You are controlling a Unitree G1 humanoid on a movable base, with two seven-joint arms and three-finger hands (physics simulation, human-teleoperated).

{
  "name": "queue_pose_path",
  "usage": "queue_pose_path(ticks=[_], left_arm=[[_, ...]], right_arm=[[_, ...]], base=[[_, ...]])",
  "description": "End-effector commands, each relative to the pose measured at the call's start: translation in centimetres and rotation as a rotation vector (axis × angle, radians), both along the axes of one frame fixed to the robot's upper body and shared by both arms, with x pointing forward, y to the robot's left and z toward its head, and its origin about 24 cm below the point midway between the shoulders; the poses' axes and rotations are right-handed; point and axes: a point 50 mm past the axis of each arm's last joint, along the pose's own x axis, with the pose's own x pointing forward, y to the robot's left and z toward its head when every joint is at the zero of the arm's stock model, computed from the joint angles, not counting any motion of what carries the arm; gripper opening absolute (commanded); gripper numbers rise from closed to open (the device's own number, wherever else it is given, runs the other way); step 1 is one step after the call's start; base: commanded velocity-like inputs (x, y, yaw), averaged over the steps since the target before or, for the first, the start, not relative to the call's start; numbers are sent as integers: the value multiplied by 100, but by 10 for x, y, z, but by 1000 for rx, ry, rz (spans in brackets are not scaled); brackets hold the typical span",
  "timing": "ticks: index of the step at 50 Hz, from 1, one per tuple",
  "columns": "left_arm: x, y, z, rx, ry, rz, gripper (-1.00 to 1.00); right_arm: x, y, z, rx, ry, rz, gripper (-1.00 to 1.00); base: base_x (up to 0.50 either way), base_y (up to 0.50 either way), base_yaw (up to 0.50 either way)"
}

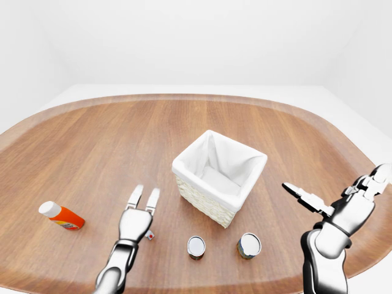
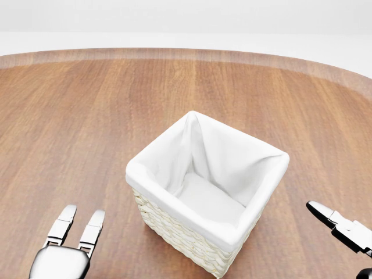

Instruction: Pick up the alphabet soup and the cream cheese box, and put them in the basket.

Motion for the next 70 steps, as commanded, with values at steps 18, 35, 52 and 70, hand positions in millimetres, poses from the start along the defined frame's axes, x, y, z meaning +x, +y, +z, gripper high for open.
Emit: queue_pose_path(ticks=[18,35,52,70], left_arm=[[1,2,-30,18,94,-28,100],[0,12,-44,26,178,0,100],[-3,19,-61,44,329,40,100],[-10,12,-72,58,420,27,100]], right_arm=[[1,0,-1,-2,2,1,100],[0,0,0,-4,5,1,100],[1,1,0,-9,8,1,100],[1,1,0,-10,9,0,100]], base=[[0,0,0],[0,0,0],[0,0,0],[0,0,0]])
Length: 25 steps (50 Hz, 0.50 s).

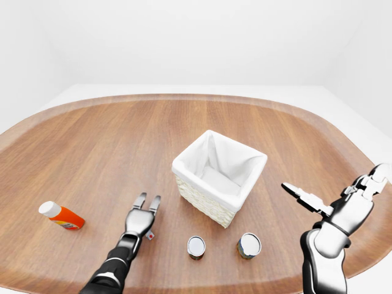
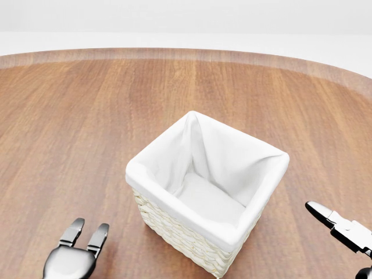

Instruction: Pick up the alphabet soup and the cream cheese box, and put them in the basket.

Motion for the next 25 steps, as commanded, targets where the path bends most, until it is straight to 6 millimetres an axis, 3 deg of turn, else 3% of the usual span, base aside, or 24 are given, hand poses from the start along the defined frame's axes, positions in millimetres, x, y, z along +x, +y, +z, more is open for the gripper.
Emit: queue_pose_path(ticks=[1,5,6,7,9,11,12,13,14,25], left_arm=[[-35,3,-25,33,153,-4,100],[-35,2,-26,32,164,-2,96],[-36,2,-26,30,167,0,58],[-36,2,-27,30,169,0,40],[-37,1,-27,28,173,1,36],[-38,1,-28,30,176,-1,15],[-38,0,-28,29,178,-2,-39],[-38,0,-28,27,178,0,-52],[-38,0,-28,29,181,-2,-94],[-33,4,-24,26,156,15,-100]], right_arm=[[0,0,0,-1,0,-1,100],[0,0,-1,-1,0,0,100],[0,0,-1,0,0,-1,100],[0,0,-1,0,0,-1,100],[0,0,-1,-1,1,-1,100],[0,0,-1,-2,2,0,100],[0,0,-1,-2,2,0,100],[0,0,-1,-2,2,0,100],[1,0,-1,-2,2,1,100],[1,0,0,-2,4,1,100]], base=[[0,0,0],[0,0,0],[0,0,0],[0,0,0],[0,0,0],[0,0,0],[0,0,0],[0,0,0],[0,0,0],[0,0,0]])
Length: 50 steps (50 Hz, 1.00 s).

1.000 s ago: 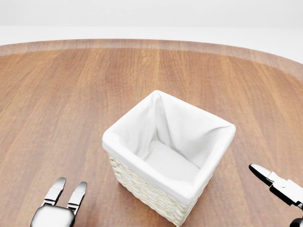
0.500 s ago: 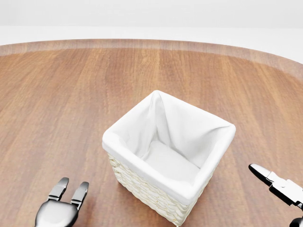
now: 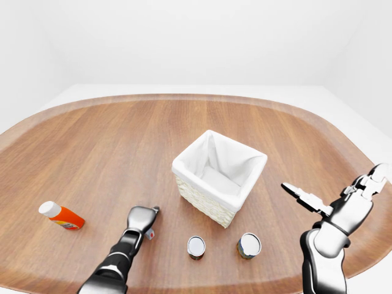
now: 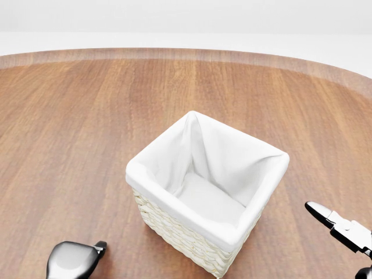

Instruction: Pick up the alphabet soup and the cream cheese box, and put them in the basket.

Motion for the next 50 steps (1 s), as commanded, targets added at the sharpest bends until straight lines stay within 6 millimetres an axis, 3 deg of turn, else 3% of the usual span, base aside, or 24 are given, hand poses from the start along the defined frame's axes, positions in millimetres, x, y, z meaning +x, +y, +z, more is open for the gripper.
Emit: queue_pose_path(ticks=[1,50], left_arm=[[-40,10,-26,21,139,27,-100],[-17,44,9,-104,-108,240,-100]], right_arm=[[1,0,0,0,2,1,100],[0,0,0,-1,1,1,100]], base=[[0,0,0],[0,0,0]])
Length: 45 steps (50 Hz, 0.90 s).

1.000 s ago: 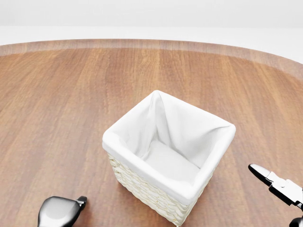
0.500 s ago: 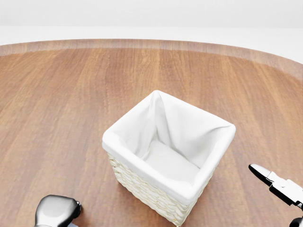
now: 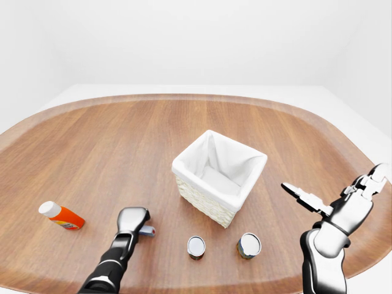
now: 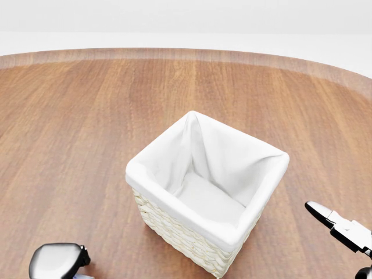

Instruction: Pick up the alphabet soup and the cream cheese box, and put them in the basket.

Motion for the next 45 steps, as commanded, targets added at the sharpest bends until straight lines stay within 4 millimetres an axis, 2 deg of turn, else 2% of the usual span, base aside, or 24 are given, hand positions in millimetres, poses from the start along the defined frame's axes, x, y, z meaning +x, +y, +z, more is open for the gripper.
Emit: queue_pose_path(ticks=[1,11,15,31,41,45], left_arm=[[-11,25,4,13,-27,74,-100],[1,29,28,-83,-196,152,-100],[2,29,44,-123,-278,161,-100],[7,32,88,-238,-358,195,-100],[12,29,102,-251,-396,183,-100],[14,28,119,-293,-434,176,-100]], right_arm=[[0,0,0,-1,1,1,100],[1,0,-1,0,3,2,100],[1,0,-1,1,4,2,100],[1,0,0,0,3,2,100],[2,0,-1,4,7,2,100],[2,-1,-1,3,7,2,100]], base=[[0,0,0],[0,0,0],[0,0,0],[0,0,0],[0,0,0],[0,0,0]])
